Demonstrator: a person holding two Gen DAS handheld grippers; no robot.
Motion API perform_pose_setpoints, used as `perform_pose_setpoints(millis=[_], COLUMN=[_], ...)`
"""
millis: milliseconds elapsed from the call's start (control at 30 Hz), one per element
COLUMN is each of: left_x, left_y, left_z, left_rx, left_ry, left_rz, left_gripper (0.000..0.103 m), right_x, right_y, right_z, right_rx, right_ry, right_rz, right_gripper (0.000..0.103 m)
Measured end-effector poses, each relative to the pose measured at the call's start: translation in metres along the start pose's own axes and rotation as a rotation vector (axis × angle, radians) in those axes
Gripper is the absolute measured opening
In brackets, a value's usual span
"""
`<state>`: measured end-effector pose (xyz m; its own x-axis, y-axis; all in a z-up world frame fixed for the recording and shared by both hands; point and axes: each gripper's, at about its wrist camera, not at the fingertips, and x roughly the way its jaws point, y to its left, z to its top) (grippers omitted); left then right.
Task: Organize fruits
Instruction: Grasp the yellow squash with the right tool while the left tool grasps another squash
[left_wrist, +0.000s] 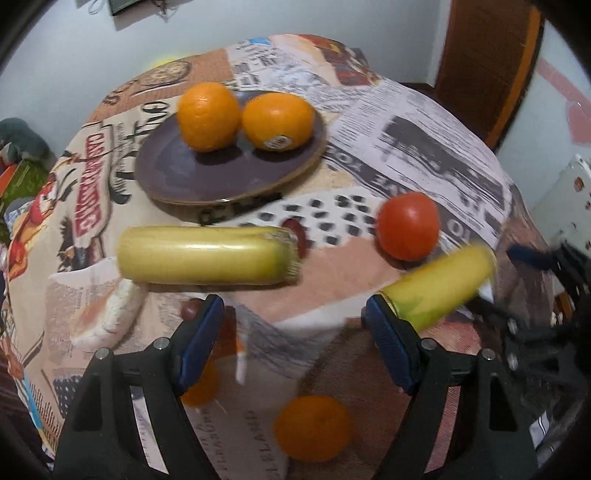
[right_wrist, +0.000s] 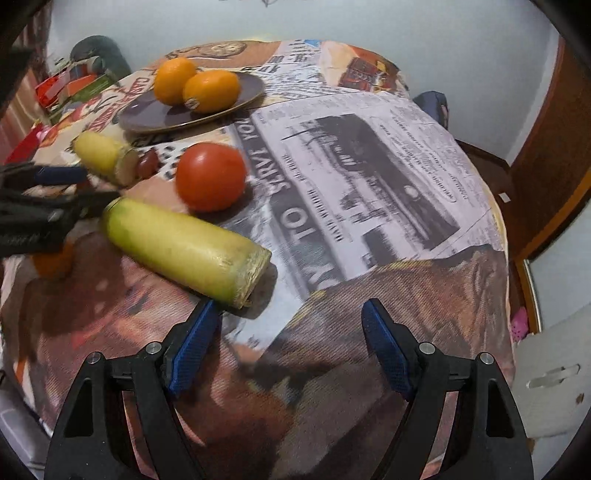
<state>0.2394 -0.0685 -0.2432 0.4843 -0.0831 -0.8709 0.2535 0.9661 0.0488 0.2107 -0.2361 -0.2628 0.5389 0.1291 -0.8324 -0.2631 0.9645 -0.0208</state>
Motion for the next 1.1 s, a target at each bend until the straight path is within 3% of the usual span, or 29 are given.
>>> perform_pose_setpoints(millis=[267,700,900,1100], left_x=[0.0,-0.063,-0.067,-0.057], left_y=[-0.022,0.041,0.058,0.048], left_z=[0.0,-0.009,-0.027,-0.041], left_rx=[0.035,-0.144,-0.195,-0.196], left_ry=[-0.012,-0.155,-0.137,-0.099], left_rz=[-0.022,-0.014,-0.031,-0.063], left_gripper=[0.079,0.079,0.079,0.079], right_x=[0.009,-0.034,-0.004,-0.004], right_y=[-0.02,0.016,0.035,0.038], right_z=[0.019,0.027,0.039,0.038], right_rx=[0.047,0.042,0.063,0.049], right_ry=[-0.005,-0.101,-0.043,-0.032], right_rz=[-0.059,0.055,0.074,0.064], right_gripper=[0.077,0.078,0.078,0.081])
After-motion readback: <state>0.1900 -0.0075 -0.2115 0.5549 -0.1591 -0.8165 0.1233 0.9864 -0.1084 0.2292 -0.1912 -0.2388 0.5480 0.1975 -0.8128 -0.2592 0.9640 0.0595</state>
